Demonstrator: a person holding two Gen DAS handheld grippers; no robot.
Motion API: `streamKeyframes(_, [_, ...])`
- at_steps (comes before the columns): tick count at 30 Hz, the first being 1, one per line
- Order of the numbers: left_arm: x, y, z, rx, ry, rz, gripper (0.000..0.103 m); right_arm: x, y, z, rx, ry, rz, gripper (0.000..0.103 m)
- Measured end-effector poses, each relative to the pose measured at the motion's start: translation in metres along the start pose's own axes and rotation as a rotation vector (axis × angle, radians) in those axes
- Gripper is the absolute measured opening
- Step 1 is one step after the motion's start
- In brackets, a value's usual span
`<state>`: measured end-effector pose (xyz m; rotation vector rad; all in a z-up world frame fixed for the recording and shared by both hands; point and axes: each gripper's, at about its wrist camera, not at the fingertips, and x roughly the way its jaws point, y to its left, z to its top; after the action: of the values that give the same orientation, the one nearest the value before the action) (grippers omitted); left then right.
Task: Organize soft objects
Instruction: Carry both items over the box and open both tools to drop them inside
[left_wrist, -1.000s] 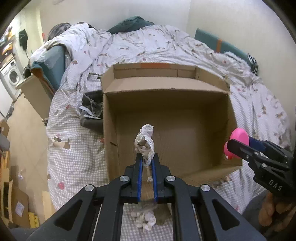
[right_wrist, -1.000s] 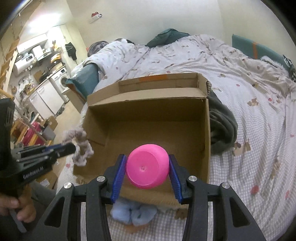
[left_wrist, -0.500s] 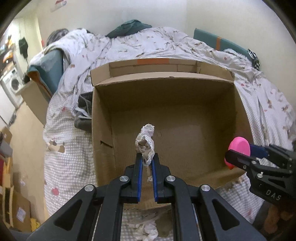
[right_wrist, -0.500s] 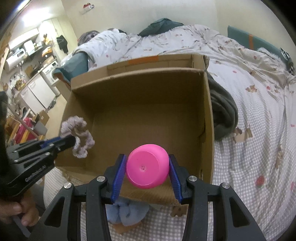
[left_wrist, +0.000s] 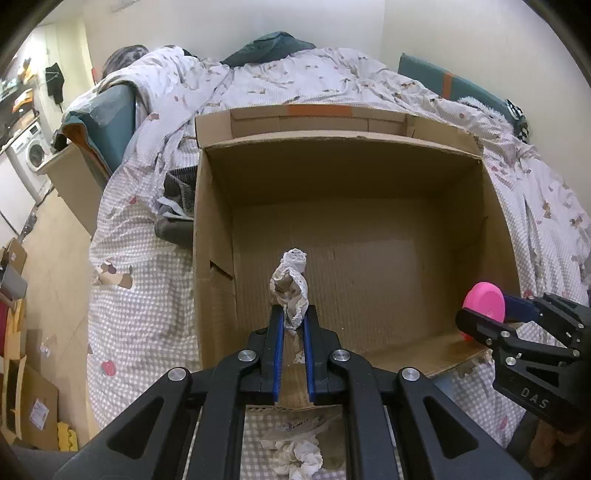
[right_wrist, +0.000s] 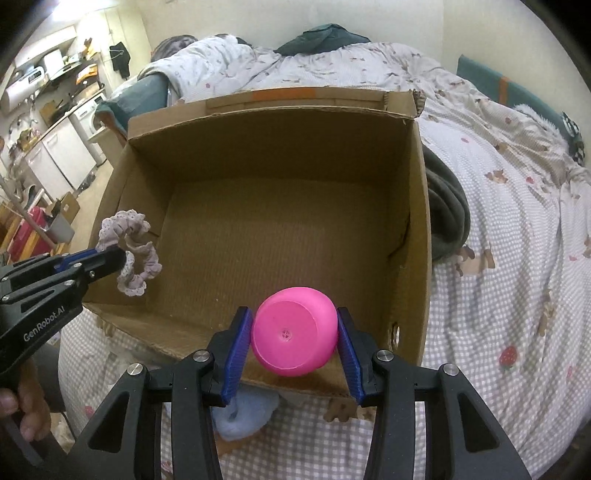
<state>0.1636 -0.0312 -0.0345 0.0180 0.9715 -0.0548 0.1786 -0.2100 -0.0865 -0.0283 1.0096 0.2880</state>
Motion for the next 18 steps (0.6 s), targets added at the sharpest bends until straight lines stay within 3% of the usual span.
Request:
streamKeyframes(3, [-0.002,0.000,0.000,0.006,-0.001,0.007,0.012,0.002,-0.002,0.001,0.014,0.002,0.011,0.048])
streamKeyframes(6, [-0.002,-0.001,0.000,0.010,0.000,0.015,0.022,0.002,-0.003,0.001,0.026,0.000,0.024,0.048])
streamKeyframes(8, [-0.003,-0.002,0.000,0.013,-0.003,0.021,0.040,0.003,-0.004,0.001,0.035,0.007,0.031,0.049])
streamKeyframes(9, [-0.004,-0.003,0.000,0.014,-0.006,0.026,0.057,0.004,-0.005,0.001,0.042,0.012,0.036,0.054])
streamKeyframes(10, [-0.006,-0.003,0.000,0.014,-0.016,0.030,0.067,0.004,-0.007,0.001,0.055,0.015,0.045,0.063])
streamKeyframes(15, [-0.010,-0.004,0.001,0.023,-0.036,0.030,0.068,0.000,-0.012,0.003,0.105,-0.007,0.099,0.080])
streamKeyframes(18, [-0.009,-0.005,0.000,0.028,-0.029,0.029,0.068,0.001,-0.013,0.004,0.118,0.002,0.117,0.103])
